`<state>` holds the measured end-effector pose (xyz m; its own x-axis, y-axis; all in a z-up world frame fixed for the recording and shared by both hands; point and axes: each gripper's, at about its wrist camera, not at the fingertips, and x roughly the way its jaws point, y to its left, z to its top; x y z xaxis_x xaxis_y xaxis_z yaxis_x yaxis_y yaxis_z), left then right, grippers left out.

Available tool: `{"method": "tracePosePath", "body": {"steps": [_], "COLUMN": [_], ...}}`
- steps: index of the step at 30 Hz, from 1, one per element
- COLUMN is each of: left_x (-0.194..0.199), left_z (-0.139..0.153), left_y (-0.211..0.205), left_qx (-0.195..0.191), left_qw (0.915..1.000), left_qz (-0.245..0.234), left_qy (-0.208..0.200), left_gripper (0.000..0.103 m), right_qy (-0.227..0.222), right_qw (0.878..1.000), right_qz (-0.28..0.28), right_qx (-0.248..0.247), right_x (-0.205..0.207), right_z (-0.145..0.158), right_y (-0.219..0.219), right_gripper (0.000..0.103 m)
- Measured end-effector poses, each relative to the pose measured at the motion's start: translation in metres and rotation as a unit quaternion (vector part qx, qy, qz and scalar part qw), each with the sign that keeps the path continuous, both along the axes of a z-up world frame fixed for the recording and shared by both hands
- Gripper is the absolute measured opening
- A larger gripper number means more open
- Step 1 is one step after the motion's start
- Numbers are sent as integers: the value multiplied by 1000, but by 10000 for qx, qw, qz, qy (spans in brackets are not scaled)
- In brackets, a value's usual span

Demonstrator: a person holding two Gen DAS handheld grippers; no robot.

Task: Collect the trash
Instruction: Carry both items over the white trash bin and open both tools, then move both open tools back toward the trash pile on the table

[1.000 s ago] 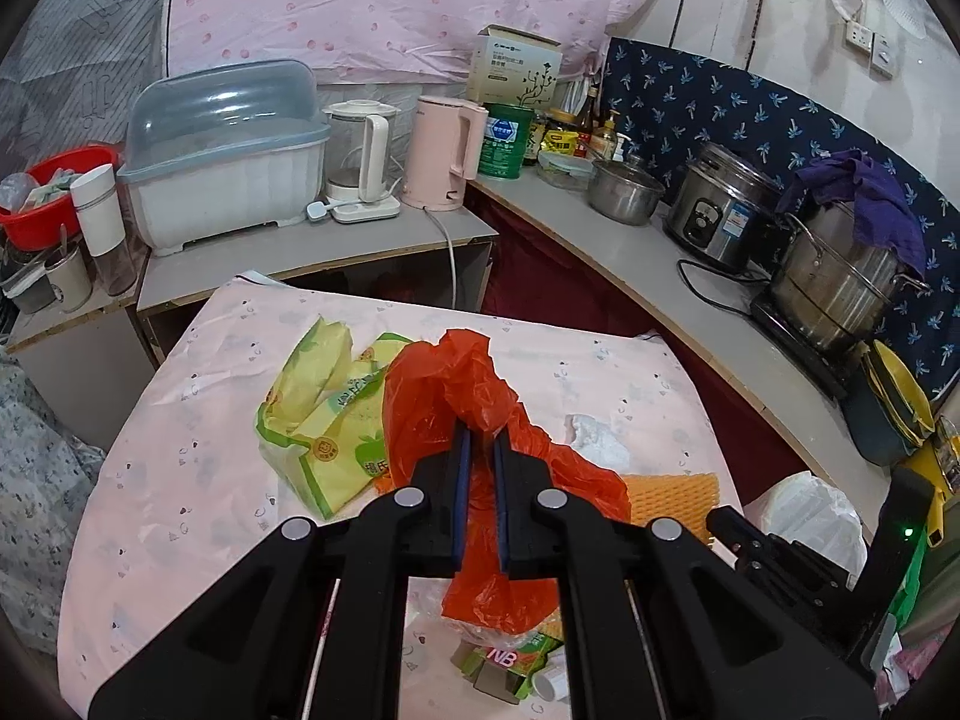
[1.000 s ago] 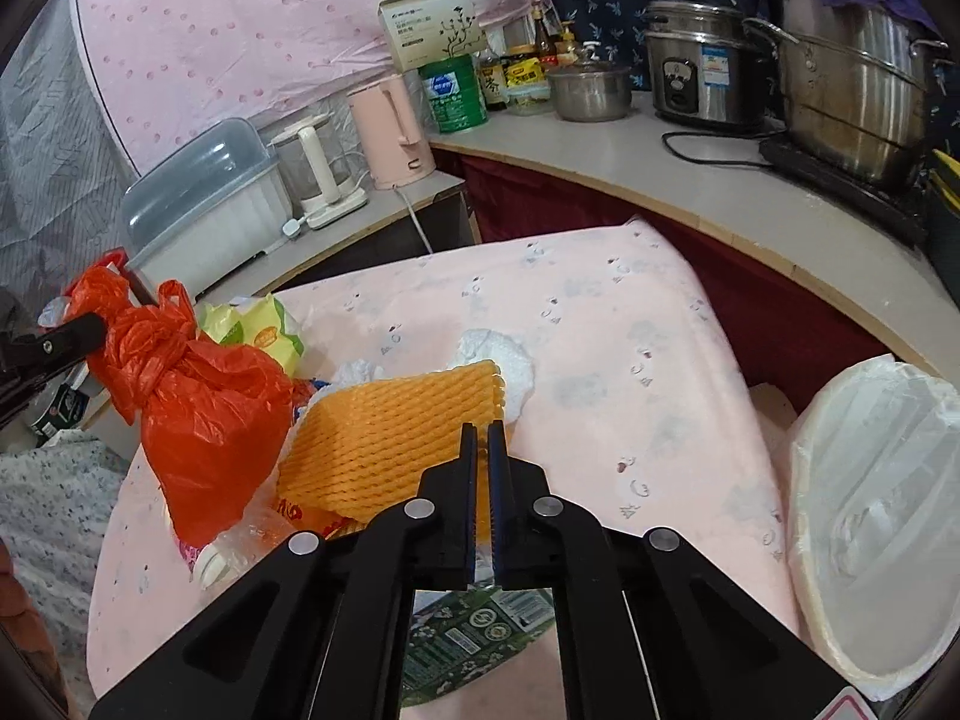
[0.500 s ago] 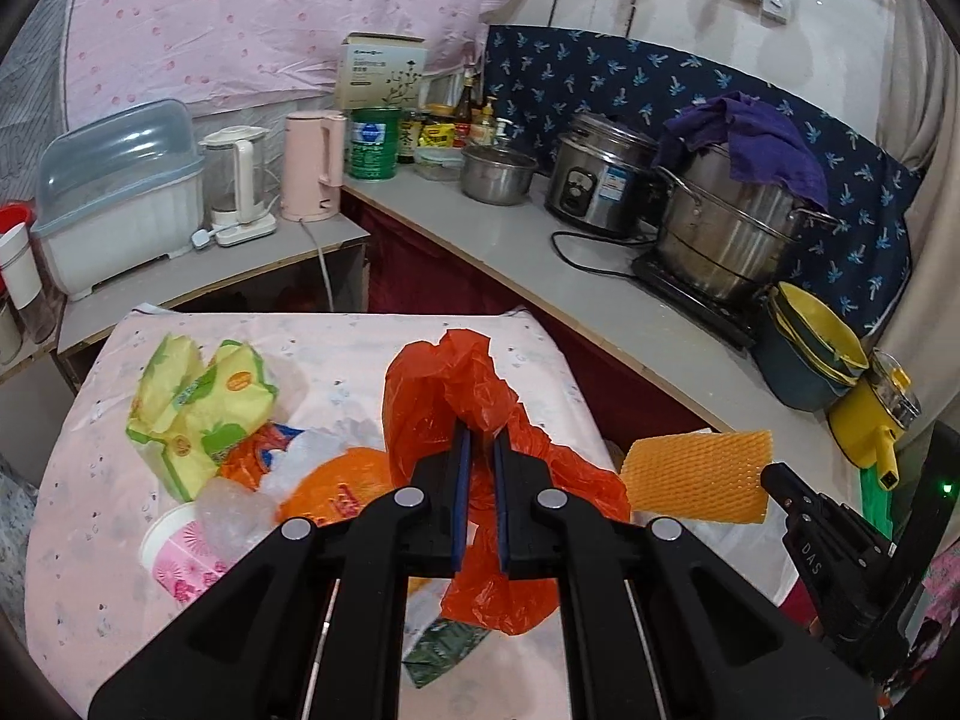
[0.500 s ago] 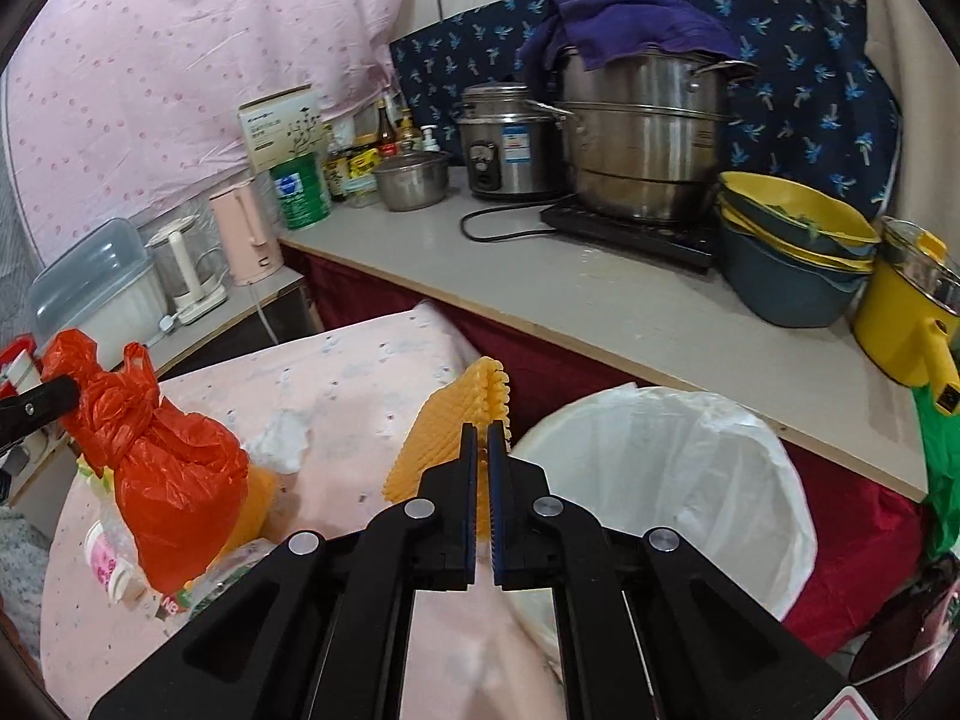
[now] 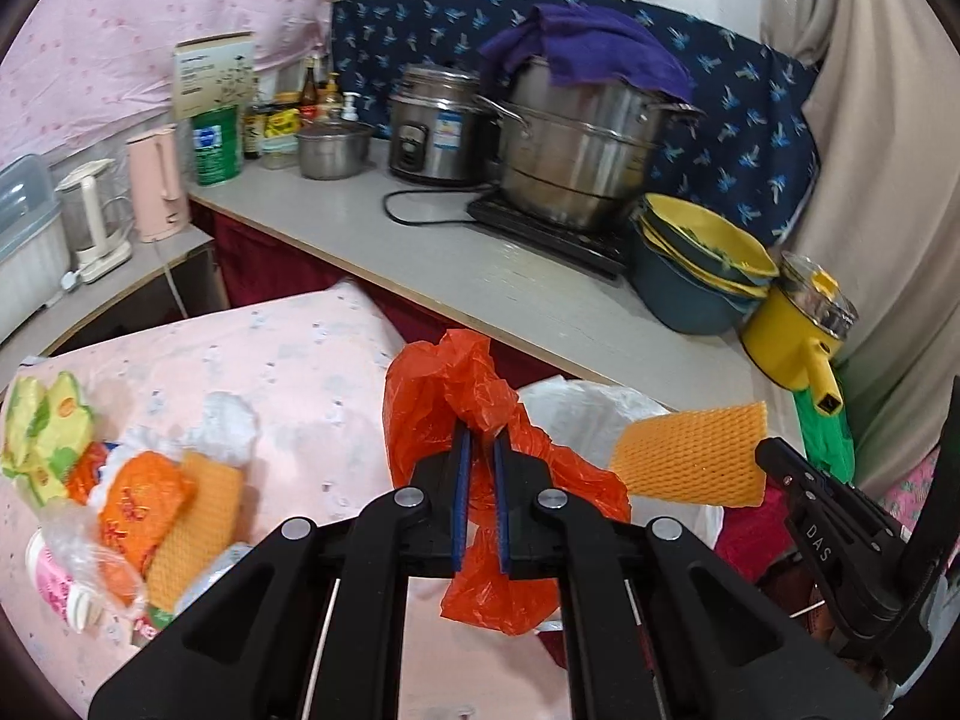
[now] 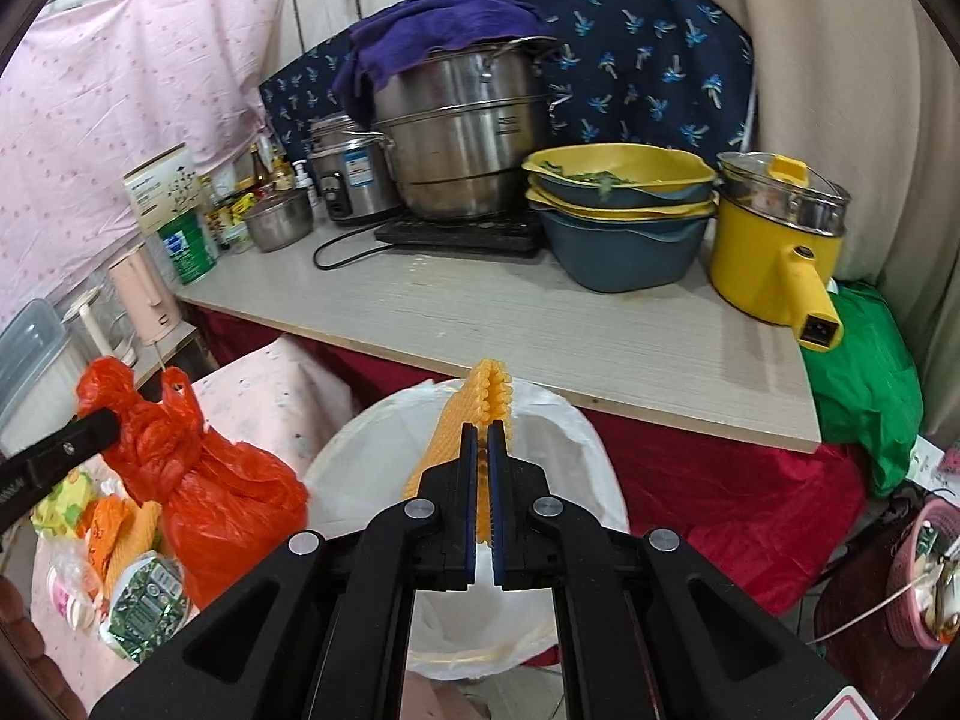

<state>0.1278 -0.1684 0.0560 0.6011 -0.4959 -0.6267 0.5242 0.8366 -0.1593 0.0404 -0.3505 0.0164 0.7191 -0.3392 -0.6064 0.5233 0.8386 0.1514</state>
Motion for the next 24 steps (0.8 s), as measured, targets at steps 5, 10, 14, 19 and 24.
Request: {"method": "tracePosePath", "body": {"steps": [5, 10, 14, 19, 24], "left_x": [-1, 2, 5, 5, 5], "left_z": [-13, -22, -27, -28, -26], "left_y": [-32, -50, -55, -53, -48], "left_qx": [56, 70, 43, 13, 83], "left_qw": [9998, 9994, 9994, 9996, 9997], "left_qz": [-203, -338, -309, -281, -217], "left_qy": [54, 101, 146, 97, 25], "left_gripper": [7, 10, 20, 40, 48], "right_qy": [28, 41, 48, 33, -3], "right_qw": [9999, 9998, 9998, 9999, 9998], "right_qz": [-112, -145, -116, -32, 34], "right_qx": [79, 138, 145, 167, 184], "right_x": [-8, -10, -8, -2, 3], "right_z": [-7, -12, -13, -14, -13], "right_y": [-13, -21, -20, -15, -8], "right_gripper": [4, 4, 6, 6, 17]}}
